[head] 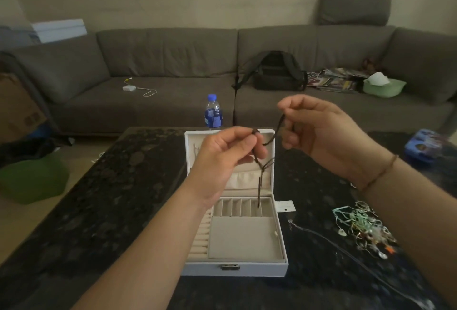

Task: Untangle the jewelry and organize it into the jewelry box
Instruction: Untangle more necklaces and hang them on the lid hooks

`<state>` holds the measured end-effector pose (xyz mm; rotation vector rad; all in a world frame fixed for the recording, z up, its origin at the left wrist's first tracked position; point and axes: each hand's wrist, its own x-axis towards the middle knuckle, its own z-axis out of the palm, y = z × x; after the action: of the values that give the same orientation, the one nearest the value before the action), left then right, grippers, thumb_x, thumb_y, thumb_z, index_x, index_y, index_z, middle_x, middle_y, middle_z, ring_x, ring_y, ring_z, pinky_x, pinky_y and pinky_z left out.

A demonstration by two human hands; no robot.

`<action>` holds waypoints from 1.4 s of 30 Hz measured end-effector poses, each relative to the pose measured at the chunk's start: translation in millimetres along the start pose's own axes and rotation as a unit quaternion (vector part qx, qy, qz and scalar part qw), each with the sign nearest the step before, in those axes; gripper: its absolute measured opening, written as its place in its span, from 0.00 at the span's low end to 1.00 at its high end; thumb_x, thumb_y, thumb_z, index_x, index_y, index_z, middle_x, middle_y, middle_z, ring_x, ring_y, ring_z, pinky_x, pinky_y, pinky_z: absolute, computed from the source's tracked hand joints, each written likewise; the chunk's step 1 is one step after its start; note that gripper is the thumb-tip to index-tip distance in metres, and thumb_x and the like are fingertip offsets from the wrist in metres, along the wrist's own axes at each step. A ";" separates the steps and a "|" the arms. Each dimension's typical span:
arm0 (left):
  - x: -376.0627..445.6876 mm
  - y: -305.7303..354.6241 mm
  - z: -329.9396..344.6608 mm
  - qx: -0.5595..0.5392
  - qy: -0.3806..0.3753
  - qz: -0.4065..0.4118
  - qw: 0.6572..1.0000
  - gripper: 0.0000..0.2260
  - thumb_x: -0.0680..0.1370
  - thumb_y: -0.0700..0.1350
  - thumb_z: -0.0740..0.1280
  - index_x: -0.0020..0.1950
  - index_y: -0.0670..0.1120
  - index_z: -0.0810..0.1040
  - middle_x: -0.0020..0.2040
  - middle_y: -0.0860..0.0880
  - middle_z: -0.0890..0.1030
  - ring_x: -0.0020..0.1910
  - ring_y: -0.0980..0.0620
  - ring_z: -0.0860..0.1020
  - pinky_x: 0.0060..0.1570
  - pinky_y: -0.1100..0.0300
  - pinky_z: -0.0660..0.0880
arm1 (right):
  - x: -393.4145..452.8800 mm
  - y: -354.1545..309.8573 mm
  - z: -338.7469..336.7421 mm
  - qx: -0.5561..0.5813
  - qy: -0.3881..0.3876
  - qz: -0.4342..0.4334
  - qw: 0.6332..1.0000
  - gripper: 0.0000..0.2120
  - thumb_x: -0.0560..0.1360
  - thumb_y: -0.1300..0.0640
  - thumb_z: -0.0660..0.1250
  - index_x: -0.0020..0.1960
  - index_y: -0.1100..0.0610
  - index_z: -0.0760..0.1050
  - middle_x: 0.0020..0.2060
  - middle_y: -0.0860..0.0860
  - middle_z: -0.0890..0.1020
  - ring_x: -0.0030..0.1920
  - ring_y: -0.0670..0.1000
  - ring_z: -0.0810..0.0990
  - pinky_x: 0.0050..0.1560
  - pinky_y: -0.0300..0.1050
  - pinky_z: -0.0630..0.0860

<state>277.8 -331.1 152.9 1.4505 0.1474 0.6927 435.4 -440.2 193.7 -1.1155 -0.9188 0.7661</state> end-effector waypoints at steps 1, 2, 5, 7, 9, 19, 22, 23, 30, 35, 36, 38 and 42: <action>-0.8 6.6 2.2 -0.019 -0.011 0.001 1.000 0.07 0.74 0.44 0.66 0.47 0.45 0.82 0.38 0.47 0.83 0.40 0.51 0.81 0.46 0.57 0.79 | -5.3 2.0 -0.5 0.025 -0.005 -0.001 1.000 0.09 0.77 0.67 0.60 0.49 0.57 0.77 0.31 0.54 0.74 0.30 0.52 0.72 0.35 0.46 0.74; -1.8 12.5 4.7 -0.034 -0.020 -0.001 0.999 0.07 0.74 0.43 0.66 0.48 0.43 0.82 0.37 0.47 0.82 0.38 0.50 0.80 0.43 0.58 0.79 | -10.5 5.3 -1.4 0.044 -0.008 -0.001 0.999 0.08 0.76 0.66 0.62 0.50 0.58 0.77 0.31 0.54 0.75 0.31 0.52 0.74 0.37 0.46 0.76; -5.0 24.2 11.3 -0.047 -0.030 0.007 0.998 0.07 0.74 0.42 0.66 0.47 0.43 0.82 0.36 0.46 0.81 0.35 0.50 0.80 0.38 0.59 0.79 | -26.3 16.9 -2.1 0.114 0.007 0.008 0.993 0.08 0.72 0.63 0.64 0.48 0.55 0.79 0.32 0.53 0.79 0.35 0.53 0.80 0.41 0.47 0.79; -8.0 27.0 12.6 -0.045 -0.035 0.015 0.998 0.06 0.75 0.42 0.66 0.47 0.45 0.84 0.36 0.46 0.82 0.35 0.49 0.80 0.38 0.59 0.79 | -34.7 21.9 -2.0 0.133 0.033 0.008 0.990 0.08 0.72 0.61 0.65 0.45 0.52 0.81 0.34 0.52 0.80 0.36 0.52 0.81 0.41 0.48 0.79; -10.9 25.3 12.5 -0.023 -0.028 0.018 0.999 0.06 0.75 0.42 0.67 0.47 0.46 0.84 0.38 0.45 0.82 0.37 0.48 0.81 0.40 0.58 0.79 | -40.7 19.6 1.5 0.115 0.046 -0.007 0.992 0.06 0.71 0.60 0.67 0.43 0.51 0.82 0.34 0.52 0.81 0.35 0.51 0.82 0.38 0.47 0.80; -30.2 -3.6 31.8 -0.138 0.027 -0.047 0.989 0.09 0.74 0.44 0.65 0.43 0.50 0.86 0.41 0.48 0.83 0.40 0.51 0.81 0.46 0.55 0.80 | -42.2 -36.8 35.5 -0.074 0.047 -0.088 0.992 0.04 0.75 0.64 0.69 0.44 0.56 0.79 0.34 0.53 0.84 0.31 0.52 0.83 0.32 0.45 0.80; -32.4 -11.5 36.3 -0.180 0.008 -0.039 0.983 0.10 0.75 0.43 0.65 0.42 0.50 0.86 0.40 0.49 0.81 0.40 0.52 0.80 0.45 0.57 0.79 | -42.2 -43.9 37.2 -0.069 0.060 -0.091 0.992 0.03 0.75 0.63 0.69 0.45 0.56 0.79 0.35 0.52 0.84 0.31 0.51 0.82 0.32 0.45 0.79; -32.9 -14.4 37.5 -0.194 -0.002 -0.036 0.980 0.08 0.75 0.43 0.66 0.43 0.49 0.86 0.40 0.49 0.81 0.41 0.52 0.79 0.45 0.57 0.79 | -42.4 -46.0 37.6 -0.065 0.063 -0.091 0.992 0.03 0.75 0.63 0.69 0.45 0.55 0.79 0.35 0.52 0.84 0.31 0.51 0.82 0.31 0.45 0.79; -27.9 -29.6 38.9 -0.241 -0.059 -0.027 0.968 0.10 0.67 0.52 0.79 0.45 0.50 0.86 0.37 0.53 0.78 0.37 0.55 0.76 0.48 0.57 0.77 | -45.2 -57.2 43.0 -0.096 0.090 -0.088 0.987 0.02 0.76 0.62 0.69 0.47 0.56 0.79 0.36 0.53 0.84 0.30 0.51 0.83 0.27 0.45 0.78; -26.2 -27.8 33.0 -0.266 -0.101 -0.009 0.959 0.07 0.71 0.54 0.75 0.44 0.53 0.84 0.37 0.55 0.76 0.33 0.56 0.72 0.49 0.52 0.68 | -49.3 -66.7 40.3 -0.102 0.116 -0.092 0.984 0.01 0.76 0.62 0.69 0.47 0.57 0.79 0.35 0.52 0.84 0.30 0.50 0.83 0.24 0.42 0.76; -25.9 -26.9 31.1 -0.278 -0.108 -0.005 0.954 0.06 0.72 0.54 0.75 0.43 0.52 0.83 0.37 0.54 0.76 0.33 0.56 0.71 0.49 0.51 0.67 | -50.6 -68.2 39.1 -0.102 0.121 -0.092 0.983 0.01 0.76 0.62 0.69 0.47 0.57 0.79 0.35 0.52 0.84 0.30 0.50 0.82 0.23 0.41 0.75; -25.9 -26.2 27.2 -0.312 -0.120 -0.005 0.942 0.06 0.73 0.50 0.74 0.42 0.49 0.82 0.37 0.52 0.75 0.35 0.53 0.72 0.49 0.49 0.65 | -53.2 -71.0 37.2 -0.106 0.128 -0.093 0.982 0.02 0.76 0.61 0.69 0.47 0.56 0.79 0.36 0.52 0.84 0.30 0.50 0.82 0.22 0.40 0.74; -26.9 -25.0 25.6 -0.354 -0.139 -0.006 0.925 0.05 0.73 0.47 0.73 0.41 0.46 0.82 0.38 0.49 0.77 0.39 0.50 0.75 0.48 0.56 0.75 | -55.7 -74.6 36.6 -0.103 0.122 -0.100 0.982 0.02 0.75 0.61 0.70 0.45 0.55 0.79 0.35 0.52 0.84 0.29 0.49 0.82 0.21 0.37 0.71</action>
<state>277.5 -366.1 124.9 0.8300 -0.2931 0.4487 382.9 -494.5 259.3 -1.2448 -0.8985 0.3659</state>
